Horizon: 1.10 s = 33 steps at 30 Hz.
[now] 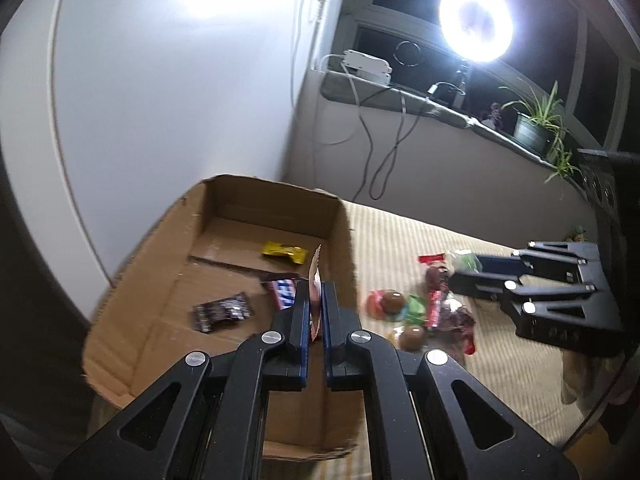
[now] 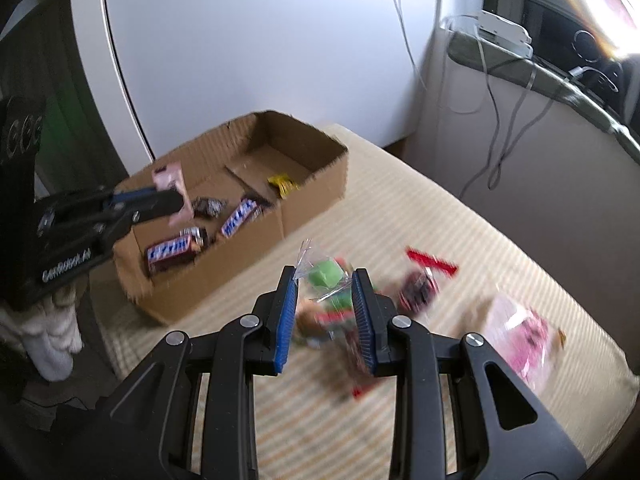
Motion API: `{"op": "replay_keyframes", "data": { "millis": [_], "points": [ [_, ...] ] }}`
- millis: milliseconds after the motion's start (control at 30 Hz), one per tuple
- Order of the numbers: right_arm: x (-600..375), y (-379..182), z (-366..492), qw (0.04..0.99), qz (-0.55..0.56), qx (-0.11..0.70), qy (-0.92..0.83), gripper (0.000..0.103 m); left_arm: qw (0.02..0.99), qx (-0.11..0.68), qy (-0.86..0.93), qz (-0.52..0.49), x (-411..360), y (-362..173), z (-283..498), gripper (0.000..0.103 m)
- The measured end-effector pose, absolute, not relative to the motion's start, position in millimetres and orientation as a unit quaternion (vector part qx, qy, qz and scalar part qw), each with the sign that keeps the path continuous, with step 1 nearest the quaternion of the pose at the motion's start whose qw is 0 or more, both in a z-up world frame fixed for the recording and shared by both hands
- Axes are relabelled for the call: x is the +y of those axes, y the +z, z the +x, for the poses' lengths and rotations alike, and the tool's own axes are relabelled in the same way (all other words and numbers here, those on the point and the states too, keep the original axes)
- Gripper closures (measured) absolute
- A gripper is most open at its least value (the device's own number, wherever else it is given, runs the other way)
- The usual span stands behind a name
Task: Organize snacks
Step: 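Carry the pink and green candies into the cardboard box and open both tools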
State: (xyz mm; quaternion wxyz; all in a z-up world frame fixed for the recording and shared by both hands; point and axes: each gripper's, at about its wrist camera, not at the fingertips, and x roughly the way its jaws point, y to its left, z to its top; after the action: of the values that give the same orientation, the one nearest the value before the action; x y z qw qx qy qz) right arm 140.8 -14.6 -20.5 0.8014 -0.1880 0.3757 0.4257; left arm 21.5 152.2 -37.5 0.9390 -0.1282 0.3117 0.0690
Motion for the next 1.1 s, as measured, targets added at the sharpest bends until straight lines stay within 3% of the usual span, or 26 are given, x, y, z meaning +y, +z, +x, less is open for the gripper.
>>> {"op": "replay_keyframes", "data": {
  "millis": [767,900,967,1033,1100],
  "points": [
    [91.6,-30.4,167.2,0.765,-0.207,0.382,0.476,0.074,0.927,0.327,0.120,-0.139,200.6,-47.7,9.8,0.099],
    [97.1,-32.0,165.8,0.762,-0.209,0.381,0.480,0.074,0.926,0.329,0.121,-0.140,200.8,-48.4,10.0,0.094],
    [98.3,-32.4,164.9,0.762,-0.209,0.381,0.480,0.065,0.926,0.328,0.121,-0.142,200.8,-47.8,9.1,0.093],
    [99.5,-32.2,164.3,0.764,-0.210,0.379,0.478,0.053,0.926,0.328,0.124,-0.143,201.0,-47.4,9.3,0.078],
    [99.5,-31.6,163.8,0.766,-0.209,0.377,0.477,0.041,0.925,0.327,0.126,-0.145,200.9,-47.4,7.6,0.071]
  ]
}}
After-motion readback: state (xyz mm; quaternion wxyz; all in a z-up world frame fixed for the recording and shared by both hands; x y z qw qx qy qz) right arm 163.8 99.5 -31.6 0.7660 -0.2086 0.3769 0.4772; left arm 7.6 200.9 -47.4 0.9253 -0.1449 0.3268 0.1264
